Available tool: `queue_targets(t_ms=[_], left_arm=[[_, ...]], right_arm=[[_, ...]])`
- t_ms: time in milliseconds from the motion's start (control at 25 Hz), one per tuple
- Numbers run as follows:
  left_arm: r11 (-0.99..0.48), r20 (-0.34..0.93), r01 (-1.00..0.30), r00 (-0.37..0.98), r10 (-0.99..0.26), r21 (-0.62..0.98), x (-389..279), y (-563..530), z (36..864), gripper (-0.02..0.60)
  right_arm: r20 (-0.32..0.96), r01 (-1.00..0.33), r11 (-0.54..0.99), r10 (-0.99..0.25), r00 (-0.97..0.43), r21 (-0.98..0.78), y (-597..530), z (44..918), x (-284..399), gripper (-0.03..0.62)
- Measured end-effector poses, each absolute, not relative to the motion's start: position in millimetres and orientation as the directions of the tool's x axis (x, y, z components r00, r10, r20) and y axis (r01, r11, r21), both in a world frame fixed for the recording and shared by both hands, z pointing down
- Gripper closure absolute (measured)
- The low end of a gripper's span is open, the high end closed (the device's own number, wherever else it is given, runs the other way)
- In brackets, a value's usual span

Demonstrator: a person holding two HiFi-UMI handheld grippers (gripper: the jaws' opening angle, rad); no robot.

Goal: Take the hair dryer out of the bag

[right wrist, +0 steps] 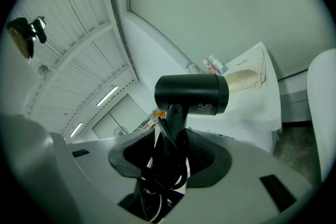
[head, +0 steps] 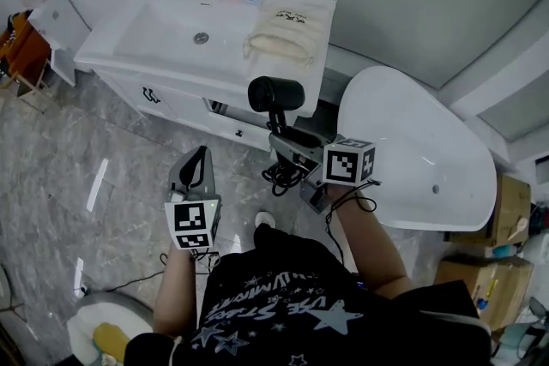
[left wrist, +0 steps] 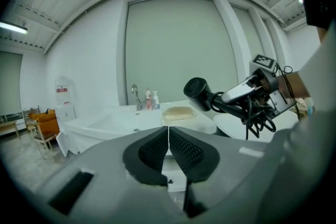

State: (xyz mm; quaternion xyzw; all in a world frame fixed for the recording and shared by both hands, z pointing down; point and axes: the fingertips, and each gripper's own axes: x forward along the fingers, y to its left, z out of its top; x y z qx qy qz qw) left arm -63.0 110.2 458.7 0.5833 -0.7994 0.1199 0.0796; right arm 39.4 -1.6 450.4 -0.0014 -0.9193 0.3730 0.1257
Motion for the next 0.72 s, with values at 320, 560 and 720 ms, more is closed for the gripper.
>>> queue_targets(t_ms=[320, 560, 720], left_arm=[[0.401, 0.291, -0.914, -0.399, -0.870, -0.055, -44, 233, 462, 0.560], [0.449, 0.309, -0.893, -0.436, -0.845, -0.030, -13, 302, 471, 0.560], [0.455, 0.301, -0.890, -0.442, -0.845, -0.029, 14, 342, 471, 0.560]], right_arm=[[0.221, -0.040, 0.718, 0.161, -0.962, -0.695, 92, 441, 44, 0.414], [0.234, -0.008, 0.713, 0.219, -0.947, -0.701, 159, 446, 73, 0.414], [0.247, -0.006, 0.713, 0.235, -0.940, -0.701, 205, 452, 102, 0.415]])
